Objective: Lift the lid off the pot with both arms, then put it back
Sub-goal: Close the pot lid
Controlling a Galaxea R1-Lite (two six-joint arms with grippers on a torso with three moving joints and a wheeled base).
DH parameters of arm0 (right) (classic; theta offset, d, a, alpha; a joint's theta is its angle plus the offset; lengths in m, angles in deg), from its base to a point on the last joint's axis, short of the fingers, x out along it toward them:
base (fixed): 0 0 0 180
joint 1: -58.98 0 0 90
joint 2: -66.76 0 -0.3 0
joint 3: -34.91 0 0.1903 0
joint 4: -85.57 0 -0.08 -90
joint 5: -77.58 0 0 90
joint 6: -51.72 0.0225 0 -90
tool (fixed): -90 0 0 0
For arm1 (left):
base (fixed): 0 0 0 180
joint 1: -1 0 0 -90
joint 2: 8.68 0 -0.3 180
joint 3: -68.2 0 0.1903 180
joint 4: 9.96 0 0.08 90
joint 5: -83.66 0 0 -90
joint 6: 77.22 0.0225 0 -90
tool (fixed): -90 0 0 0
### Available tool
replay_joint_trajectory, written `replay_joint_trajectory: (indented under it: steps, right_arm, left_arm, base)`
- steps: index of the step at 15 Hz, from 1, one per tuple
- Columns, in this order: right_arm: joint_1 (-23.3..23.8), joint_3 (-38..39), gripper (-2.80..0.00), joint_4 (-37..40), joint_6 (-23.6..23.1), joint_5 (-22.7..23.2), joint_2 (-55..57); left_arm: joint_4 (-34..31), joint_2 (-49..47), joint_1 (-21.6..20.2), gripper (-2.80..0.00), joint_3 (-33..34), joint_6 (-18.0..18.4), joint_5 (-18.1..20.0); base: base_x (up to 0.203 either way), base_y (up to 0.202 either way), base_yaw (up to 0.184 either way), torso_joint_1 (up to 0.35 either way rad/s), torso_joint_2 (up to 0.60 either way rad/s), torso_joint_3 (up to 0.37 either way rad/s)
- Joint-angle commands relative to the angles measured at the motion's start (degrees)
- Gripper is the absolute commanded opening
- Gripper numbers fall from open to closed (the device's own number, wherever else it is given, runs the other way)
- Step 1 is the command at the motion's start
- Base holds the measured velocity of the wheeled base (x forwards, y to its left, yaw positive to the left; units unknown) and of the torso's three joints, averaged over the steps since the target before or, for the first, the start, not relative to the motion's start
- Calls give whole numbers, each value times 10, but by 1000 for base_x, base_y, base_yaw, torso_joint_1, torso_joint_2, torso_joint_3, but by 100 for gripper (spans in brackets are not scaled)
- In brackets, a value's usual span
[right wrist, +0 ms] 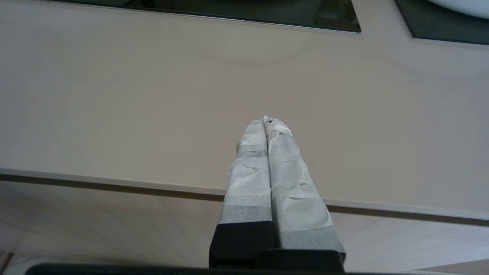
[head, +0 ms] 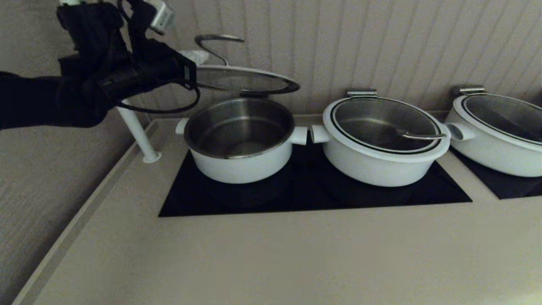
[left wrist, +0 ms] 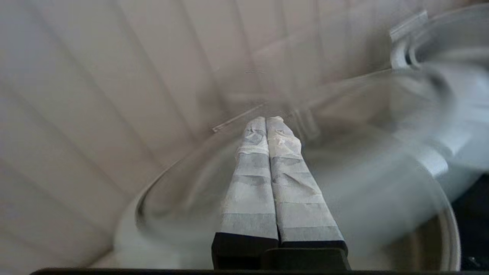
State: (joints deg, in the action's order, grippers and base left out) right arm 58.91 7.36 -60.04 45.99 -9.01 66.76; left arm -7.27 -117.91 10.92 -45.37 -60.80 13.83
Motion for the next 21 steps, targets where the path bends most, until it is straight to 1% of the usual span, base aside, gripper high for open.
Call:
replay_joint_trajectory:
  steps: [1, 7, 10, 14, 21]
  right_arm:
    - [0, 1, -280, 1, -1, 0, 1]
    - [0, 1, -280, 1, -1, 0, 1]
    - [0, 1, -280, 1, -1, 0, 1]
    - [0, 1, -280, 1, -1, 0, 1]
    - [0, 0, -280, 1, -1, 0, 1]
  left_arm:
    - [16, 3, 0, -280, 15, 1, 2]
    - [24, 3, 0, -280, 23, 1, 2]
    - [25, 17, 0, -280, 60, 1, 2]
    - [73, 23, 0, -280, 108, 0, 2]
    - [74, 34, 0, -280, 140, 1, 0]
  base:
    - [0, 0, 0, 0, 0, 0]
    - [0, 0, 0, 0, 0, 0]
    - [0, 0, 0, 0, 0, 0]
    - [0, 0, 0, 0, 0, 0]
    - [0, 0, 0, 0, 0, 0]
